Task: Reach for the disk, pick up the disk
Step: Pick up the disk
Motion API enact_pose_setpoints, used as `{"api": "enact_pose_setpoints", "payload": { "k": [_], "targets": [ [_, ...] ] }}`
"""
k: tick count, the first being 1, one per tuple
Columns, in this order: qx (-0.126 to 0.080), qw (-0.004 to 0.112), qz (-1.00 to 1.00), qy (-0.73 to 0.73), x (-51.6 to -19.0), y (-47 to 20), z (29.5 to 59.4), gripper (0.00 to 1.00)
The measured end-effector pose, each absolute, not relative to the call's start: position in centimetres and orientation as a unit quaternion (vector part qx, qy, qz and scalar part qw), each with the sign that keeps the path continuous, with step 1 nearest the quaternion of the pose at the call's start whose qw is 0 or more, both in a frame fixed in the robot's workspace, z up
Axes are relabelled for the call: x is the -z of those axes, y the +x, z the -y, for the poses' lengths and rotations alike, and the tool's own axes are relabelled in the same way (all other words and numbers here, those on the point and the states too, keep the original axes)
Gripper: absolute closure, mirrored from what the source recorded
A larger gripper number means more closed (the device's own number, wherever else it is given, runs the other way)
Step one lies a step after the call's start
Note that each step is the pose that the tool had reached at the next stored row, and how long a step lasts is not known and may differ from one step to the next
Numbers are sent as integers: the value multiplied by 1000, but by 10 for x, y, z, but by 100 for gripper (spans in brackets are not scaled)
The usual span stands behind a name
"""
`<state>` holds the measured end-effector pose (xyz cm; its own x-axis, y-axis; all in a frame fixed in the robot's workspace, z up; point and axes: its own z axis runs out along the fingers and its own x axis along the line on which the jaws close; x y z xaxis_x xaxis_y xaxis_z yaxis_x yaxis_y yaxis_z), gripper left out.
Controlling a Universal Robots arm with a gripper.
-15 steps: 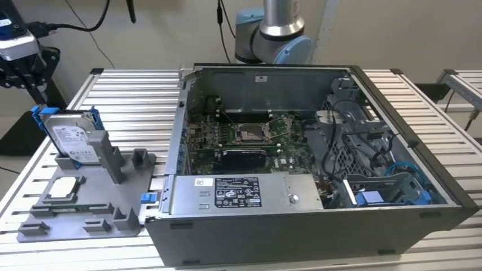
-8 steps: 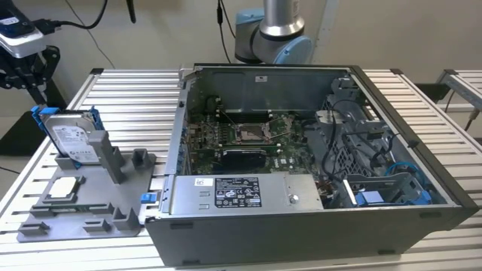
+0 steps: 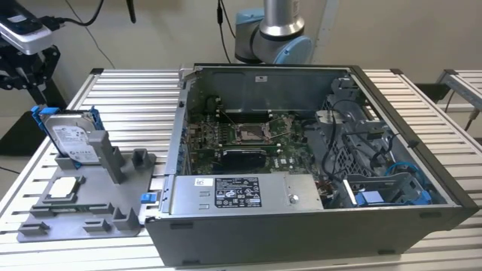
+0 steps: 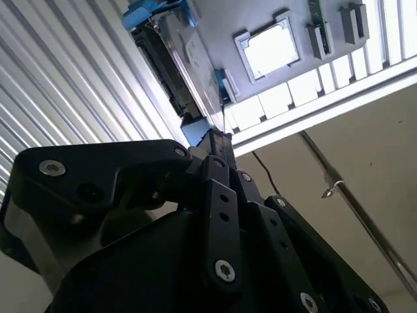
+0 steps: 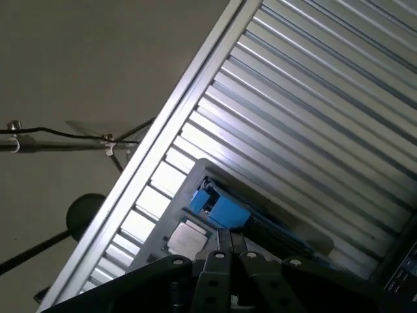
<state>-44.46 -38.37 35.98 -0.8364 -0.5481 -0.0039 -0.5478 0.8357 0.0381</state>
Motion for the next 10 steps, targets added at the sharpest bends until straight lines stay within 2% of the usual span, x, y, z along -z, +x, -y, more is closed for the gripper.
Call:
{"api": "enact_pose_setpoints", "payload": {
  "k": [10],
  "targets": [
    [18, 5, 928, 372, -360, -445, 384, 100]
  ]
}}
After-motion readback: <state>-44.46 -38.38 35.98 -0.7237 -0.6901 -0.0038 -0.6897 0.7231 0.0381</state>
